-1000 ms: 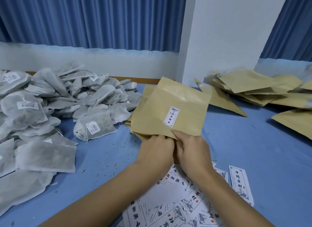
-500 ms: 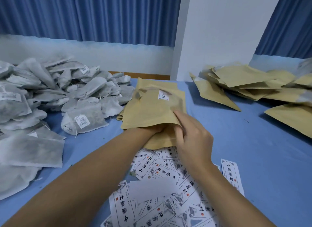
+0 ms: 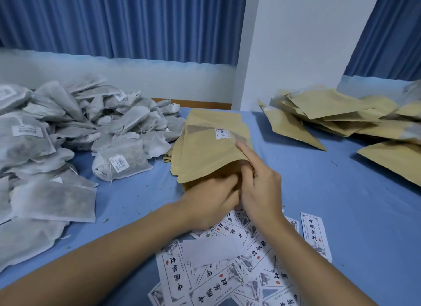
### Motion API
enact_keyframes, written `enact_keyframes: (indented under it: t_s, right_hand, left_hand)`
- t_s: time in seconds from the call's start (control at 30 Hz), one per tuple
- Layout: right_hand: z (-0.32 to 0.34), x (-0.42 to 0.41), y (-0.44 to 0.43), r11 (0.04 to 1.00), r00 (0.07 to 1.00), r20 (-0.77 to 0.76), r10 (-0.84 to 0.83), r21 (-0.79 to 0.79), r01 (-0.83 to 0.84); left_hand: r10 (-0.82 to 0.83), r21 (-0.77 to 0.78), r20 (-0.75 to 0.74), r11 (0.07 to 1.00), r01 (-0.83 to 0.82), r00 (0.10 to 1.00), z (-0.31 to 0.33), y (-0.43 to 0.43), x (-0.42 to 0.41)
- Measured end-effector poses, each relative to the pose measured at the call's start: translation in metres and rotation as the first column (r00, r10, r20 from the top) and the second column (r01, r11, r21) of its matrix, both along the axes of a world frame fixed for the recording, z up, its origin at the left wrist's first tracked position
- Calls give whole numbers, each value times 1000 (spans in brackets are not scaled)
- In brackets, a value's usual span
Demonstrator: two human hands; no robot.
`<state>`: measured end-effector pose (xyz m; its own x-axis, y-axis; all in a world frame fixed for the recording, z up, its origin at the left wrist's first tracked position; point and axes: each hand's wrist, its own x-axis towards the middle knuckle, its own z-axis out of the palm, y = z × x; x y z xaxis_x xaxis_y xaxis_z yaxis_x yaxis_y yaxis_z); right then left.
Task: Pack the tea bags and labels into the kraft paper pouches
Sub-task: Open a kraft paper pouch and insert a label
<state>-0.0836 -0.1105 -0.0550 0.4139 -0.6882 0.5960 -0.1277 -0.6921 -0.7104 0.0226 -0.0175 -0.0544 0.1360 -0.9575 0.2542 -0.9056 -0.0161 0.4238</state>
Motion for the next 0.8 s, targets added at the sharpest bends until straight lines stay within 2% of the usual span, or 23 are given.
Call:
enact_keyframes:
  t_s: [0.13,0.23,0.33,0.5,0.63,0.7,0.8]
  right_hand:
    - [-1,2,3,999,996,-82,-21,-50,17]
    - [-1,3,4,996,986,-158,-54,-73,42]
    - [0,2,5,996,981,-182,-67,-77,54]
    - [2,-1,3,992,973,-207,-97,-97,78]
    - [2,-1,3,989,971,-207,-121,-109,100]
    - [3,-1,4,987,972,-202,-121,-124,97]
    - [3,0,6,986,969,-216,-120,-136,92]
  left_hand:
    - [-39,-172,75,984,51,996,-16,26,1]
    - [-16,-359,121,932,58,993,-15,30,-1]
    - [7,-445,155,893,64,988,-17,31,-13]
    - [-51,-376,102,923,86,993,-25,31,-13]
    - [-124,-313,160,935,170,979,-23,30,-12]
    - [-113,-314,186,934,168,976,-22,29,-12]
    - [-84,-292,141,949,123,986,-24,29,-12]
